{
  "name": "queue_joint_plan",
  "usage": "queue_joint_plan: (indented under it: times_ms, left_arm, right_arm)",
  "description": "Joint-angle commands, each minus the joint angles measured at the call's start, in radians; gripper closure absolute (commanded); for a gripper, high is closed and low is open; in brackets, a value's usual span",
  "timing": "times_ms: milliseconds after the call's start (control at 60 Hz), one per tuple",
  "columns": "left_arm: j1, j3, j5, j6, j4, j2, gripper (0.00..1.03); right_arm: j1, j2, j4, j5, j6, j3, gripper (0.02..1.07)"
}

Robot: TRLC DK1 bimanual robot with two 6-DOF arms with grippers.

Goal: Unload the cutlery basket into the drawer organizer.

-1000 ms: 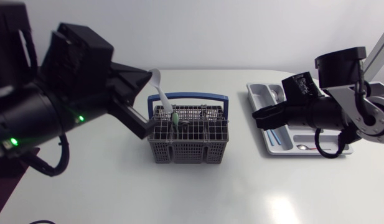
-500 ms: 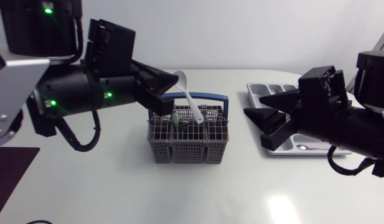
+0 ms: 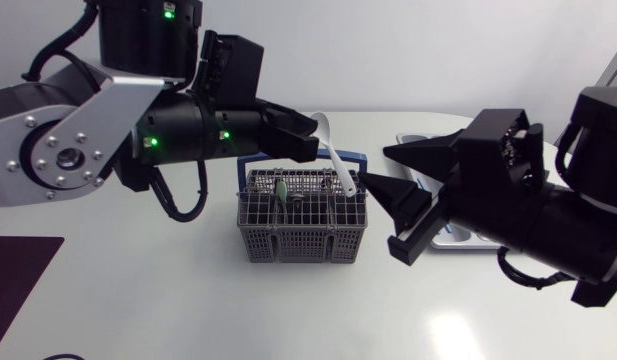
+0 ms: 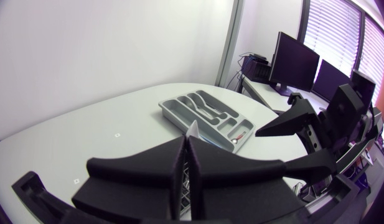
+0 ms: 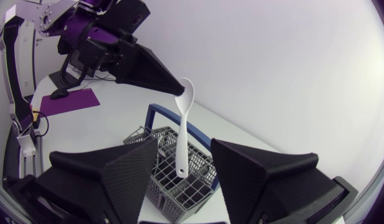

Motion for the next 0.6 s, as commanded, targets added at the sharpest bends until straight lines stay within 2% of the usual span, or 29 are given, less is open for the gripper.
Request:
queue_joint_plan:
  times_ms: [0,200,300,583]
  left_arm:
    - [-0.013,0.040,0.011,-0.034,0.023,0.020,1.00]
    - [-0.038,0.037,0.008,-0.037,0.050,0.033,1.00]
    - [-0.042,0.040,0.005,-0.042,0.053,0.040,1.00]
    - [-0.042,0.036,-0.012,-0.043,0.053,0.048,1.00]
  right_arm:
    - [0.043,0.035,0.043,0.044,-0.031,-0.034,0.45]
    - [0.128,0.138,0.181,0.189,-0.097,-0.048,0.48]
    - [0.148,0.182,0.260,0.275,-0.142,-0.051,0.54]
    - [0.146,0.263,0.319,0.360,-0.163,-0.026,0.64]
